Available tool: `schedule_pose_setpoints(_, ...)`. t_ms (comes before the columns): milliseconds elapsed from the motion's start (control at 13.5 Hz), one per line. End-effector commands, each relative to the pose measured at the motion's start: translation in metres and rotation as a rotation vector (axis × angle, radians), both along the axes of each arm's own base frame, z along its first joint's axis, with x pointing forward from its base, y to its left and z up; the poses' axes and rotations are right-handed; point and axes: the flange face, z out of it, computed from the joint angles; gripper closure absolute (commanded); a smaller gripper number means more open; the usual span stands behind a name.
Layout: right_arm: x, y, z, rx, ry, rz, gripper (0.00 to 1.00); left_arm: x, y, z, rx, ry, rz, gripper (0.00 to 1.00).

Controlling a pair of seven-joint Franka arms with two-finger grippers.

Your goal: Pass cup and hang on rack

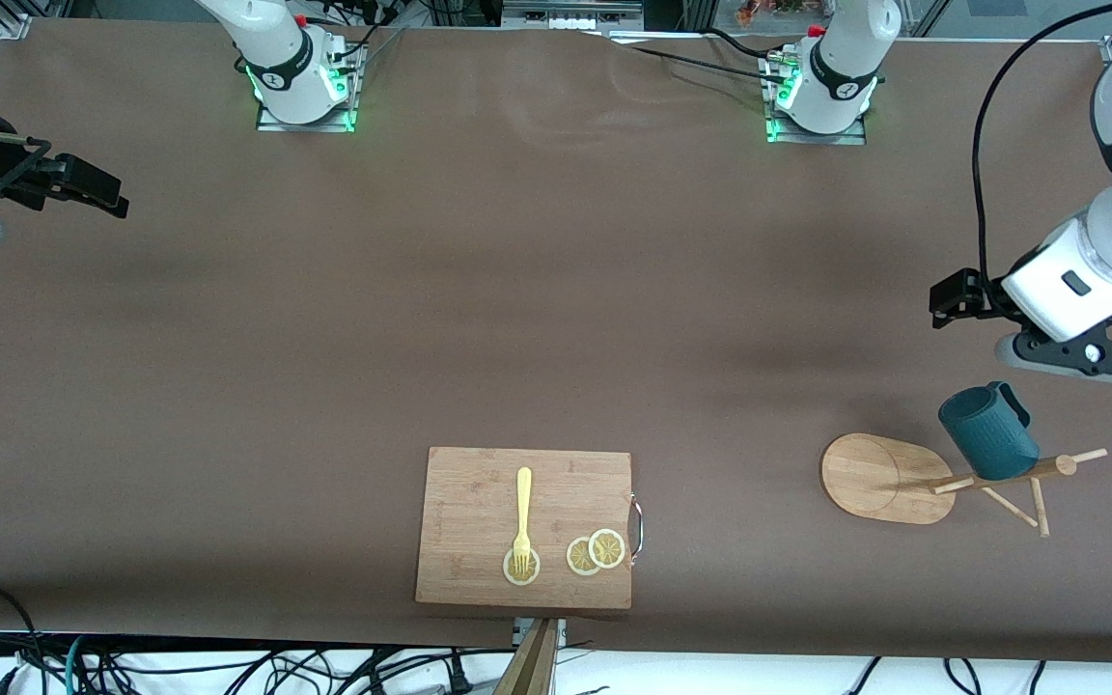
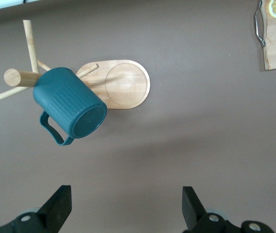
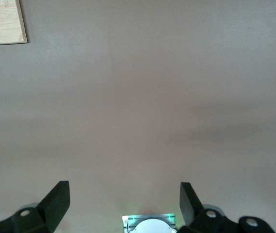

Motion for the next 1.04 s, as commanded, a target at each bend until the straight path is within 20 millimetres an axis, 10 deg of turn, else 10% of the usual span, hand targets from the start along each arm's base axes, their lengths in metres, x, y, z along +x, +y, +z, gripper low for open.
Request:
schedule_pose_setpoints(0, 0.0004, -0.0003, 0.0052, 0.015, -0.001, 0.005, 0.00, -0.0557, -0.0018, -0.0030, 0.021, -0.063, 0.032, 0.00)
schedule_pose_setpoints(965, 0.0003, -0.0011, 0.0051, 0.015, 0.001, 0.004, 0.00, -0.0522, -0.0023, -0.0080, -0.038, -0.075, 0.050, 0.00)
